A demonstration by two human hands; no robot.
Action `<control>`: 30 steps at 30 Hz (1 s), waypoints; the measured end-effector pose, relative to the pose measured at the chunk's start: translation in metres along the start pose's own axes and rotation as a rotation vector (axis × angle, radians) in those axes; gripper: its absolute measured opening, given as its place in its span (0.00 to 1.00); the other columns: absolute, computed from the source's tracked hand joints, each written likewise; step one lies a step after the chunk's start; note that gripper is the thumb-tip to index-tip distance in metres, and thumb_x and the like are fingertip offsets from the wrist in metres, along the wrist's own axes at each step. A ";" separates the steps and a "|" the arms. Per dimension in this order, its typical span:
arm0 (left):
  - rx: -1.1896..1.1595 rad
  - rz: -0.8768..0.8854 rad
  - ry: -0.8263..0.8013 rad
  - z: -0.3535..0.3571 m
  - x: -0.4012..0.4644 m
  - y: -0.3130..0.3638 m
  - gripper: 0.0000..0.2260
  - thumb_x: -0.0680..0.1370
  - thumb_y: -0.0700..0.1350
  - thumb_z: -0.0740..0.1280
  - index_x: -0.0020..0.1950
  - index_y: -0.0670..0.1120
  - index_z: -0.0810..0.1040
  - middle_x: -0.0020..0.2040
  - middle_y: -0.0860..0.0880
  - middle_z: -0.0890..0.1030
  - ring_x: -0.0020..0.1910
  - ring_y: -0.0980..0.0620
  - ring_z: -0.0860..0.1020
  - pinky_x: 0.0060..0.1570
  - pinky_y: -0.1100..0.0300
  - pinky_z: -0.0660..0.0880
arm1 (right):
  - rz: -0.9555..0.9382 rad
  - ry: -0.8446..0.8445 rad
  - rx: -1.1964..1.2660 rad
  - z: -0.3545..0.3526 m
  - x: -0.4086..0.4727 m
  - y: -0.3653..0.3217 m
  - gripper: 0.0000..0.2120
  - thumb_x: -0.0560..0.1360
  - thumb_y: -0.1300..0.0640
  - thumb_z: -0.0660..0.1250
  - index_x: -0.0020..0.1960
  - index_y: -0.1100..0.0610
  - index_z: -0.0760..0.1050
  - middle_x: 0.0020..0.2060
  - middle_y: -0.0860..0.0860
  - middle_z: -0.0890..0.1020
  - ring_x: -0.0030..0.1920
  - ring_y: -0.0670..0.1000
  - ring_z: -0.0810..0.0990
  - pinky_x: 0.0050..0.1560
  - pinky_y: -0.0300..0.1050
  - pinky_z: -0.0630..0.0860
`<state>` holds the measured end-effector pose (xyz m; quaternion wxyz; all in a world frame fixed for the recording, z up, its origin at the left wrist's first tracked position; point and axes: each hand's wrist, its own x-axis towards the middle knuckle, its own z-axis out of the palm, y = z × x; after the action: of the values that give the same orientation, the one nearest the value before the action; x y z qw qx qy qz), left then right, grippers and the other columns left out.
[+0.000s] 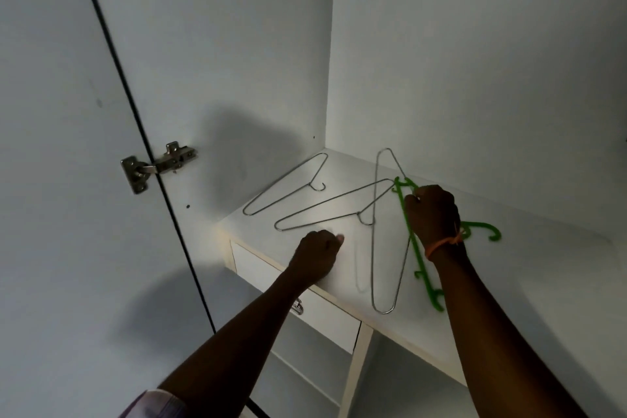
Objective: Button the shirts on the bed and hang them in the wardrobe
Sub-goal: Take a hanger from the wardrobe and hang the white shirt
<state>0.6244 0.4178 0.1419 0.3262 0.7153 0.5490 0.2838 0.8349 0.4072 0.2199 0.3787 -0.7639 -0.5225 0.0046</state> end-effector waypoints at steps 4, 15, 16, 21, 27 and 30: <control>-0.672 -0.134 -0.016 -0.025 -0.022 0.025 0.15 0.82 0.55 0.60 0.58 0.45 0.77 0.47 0.47 0.84 0.37 0.50 0.81 0.35 0.60 0.75 | -0.175 -0.019 0.252 0.023 -0.017 -0.052 0.15 0.75 0.61 0.60 0.54 0.66 0.82 0.49 0.61 0.85 0.51 0.59 0.82 0.48 0.44 0.73; -0.474 -0.160 0.596 -0.122 -0.208 -0.051 0.09 0.79 0.36 0.66 0.48 0.48 0.84 0.41 0.49 0.85 0.36 0.50 0.83 0.36 0.60 0.78 | -0.582 -0.114 0.855 0.101 -0.189 -0.172 0.11 0.81 0.60 0.58 0.54 0.61 0.78 0.46 0.46 0.77 0.45 0.48 0.77 0.48 0.37 0.73; -0.428 -0.143 0.646 -0.129 -0.230 -0.058 0.09 0.79 0.37 0.67 0.48 0.49 0.84 0.42 0.50 0.85 0.37 0.51 0.83 0.38 0.59 0.80 | -0.586 -0.146 0.901 0.103 -0.212 -0.184 0.11 0.82 0.58 0.58 0.54 0.59 0.78 0.46 0.44 0.76 0.42 0.51 0.78 0.45 0.43 0.75; -0.341 -0.150 0.906 -0.162 -0.344 -0.094 0.09 0.78 0.37 0.69 0.54 0.48 0.83 0.43 0.51 0.85 0.40 0.50 0.84 0.43 0.53 0.83 | -0.631 -0.324 1.048 0.095 -0.326 -0.246 0.09 0.82 0.57 0.58 0.53 0.54 0.77 0.46 0.40 0.74 0.41 0.48 0.78 0.43 0.45 0.76; -0.291 -0.181 1.118 -0.206 -0.481 -0.129 0.08 0.78 0.36 0.68 0.55 0.44 0.82 0.47 0.48 0.85 0.45 0.51 0.84 0.45 0.57 0.82 | -0.805 -0.523 1.087 0.078 -0.463 -0.314 0.13 0.82 0.57 0.58 0.54 0.59 0.79 0.47 0.50 0.78 0.41 0.47 0.78 0.43 0.41 0.76; -0.309 -0.274 1.217 -0.224 -0.533 -0.156 0.08 0.78 0.36 0.69 0.55 0.44 0.82 0.45 0.48 0.85 0.45 0.50 0.84 0.47 0.53 0.82 | -0.859 -0.639 1.046 0.079 -0.520 -0.345 0.16 0.82 0.52 0.55 0.57 0.58 0.79 0.49 0.52 0.79 0.39 0.55 0.80 0.40 0.50 0.80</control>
<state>0.2342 -0.0362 0.1354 0.0891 0.2944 0.6752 0.6705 0.2929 0.0934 0.1621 0.4908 -0.1744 -0.7890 0.3257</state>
